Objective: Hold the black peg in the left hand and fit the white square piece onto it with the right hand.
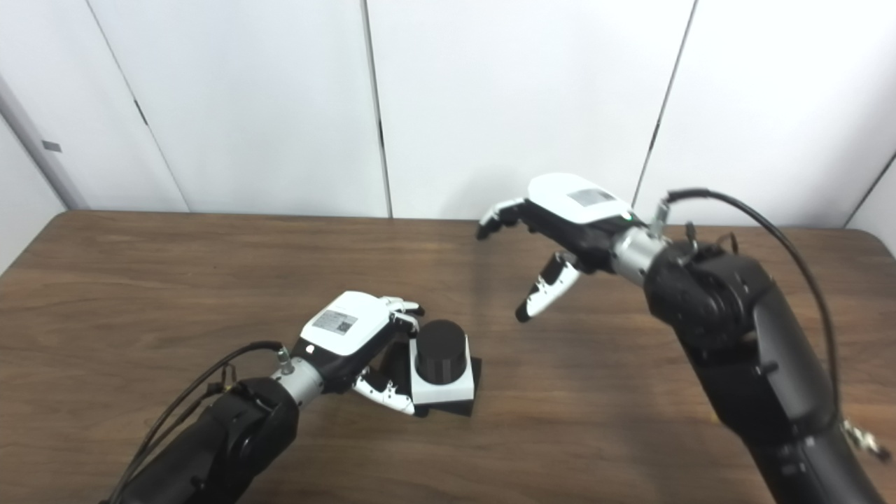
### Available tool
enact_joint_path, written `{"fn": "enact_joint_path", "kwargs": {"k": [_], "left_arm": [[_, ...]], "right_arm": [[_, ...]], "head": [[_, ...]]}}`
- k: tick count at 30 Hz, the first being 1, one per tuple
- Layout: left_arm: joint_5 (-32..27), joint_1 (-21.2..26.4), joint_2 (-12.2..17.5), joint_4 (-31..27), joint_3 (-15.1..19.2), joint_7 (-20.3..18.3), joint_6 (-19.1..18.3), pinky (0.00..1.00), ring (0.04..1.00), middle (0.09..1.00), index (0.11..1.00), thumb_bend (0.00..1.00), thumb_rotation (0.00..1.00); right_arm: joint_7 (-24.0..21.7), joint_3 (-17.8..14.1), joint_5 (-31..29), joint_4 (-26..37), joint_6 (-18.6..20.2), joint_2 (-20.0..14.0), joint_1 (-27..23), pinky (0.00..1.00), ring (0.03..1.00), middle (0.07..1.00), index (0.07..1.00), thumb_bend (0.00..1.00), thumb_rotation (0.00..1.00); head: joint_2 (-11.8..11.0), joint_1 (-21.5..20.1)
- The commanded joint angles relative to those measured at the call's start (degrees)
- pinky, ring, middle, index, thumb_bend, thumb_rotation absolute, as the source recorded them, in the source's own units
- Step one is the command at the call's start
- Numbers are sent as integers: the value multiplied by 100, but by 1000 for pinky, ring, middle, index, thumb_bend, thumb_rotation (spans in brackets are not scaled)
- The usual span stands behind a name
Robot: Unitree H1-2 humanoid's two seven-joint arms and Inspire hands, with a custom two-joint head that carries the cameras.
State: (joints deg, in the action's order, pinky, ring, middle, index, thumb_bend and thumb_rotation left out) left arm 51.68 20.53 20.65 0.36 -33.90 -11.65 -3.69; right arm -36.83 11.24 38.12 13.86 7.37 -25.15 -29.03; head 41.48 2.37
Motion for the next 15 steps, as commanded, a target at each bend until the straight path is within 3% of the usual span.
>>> {"fn": "enact_joint_path", "kwargs": {"k": [1,9,15], "left_arm": [[148,-246,54,209,-267,-440,120,790,863,856,493,523,74],[110,-234,44,292,-240,-397,128,794,868,851,493,523,74],[169,-234,45,324,-214,-254,136,779,863,843,495,522,76]], "right_arm": [[479,-247,-64,146,109,99,-8,639,763,770,687,767,162],[1778,-720,-294,-351,-57,483,626,620,746,762,697,721,105],[2511,-791,-522,-687,-324,637,797,601,711,732,699,694,100]], "head": [[14,17],[-36,-83],[-27,-105]]}}
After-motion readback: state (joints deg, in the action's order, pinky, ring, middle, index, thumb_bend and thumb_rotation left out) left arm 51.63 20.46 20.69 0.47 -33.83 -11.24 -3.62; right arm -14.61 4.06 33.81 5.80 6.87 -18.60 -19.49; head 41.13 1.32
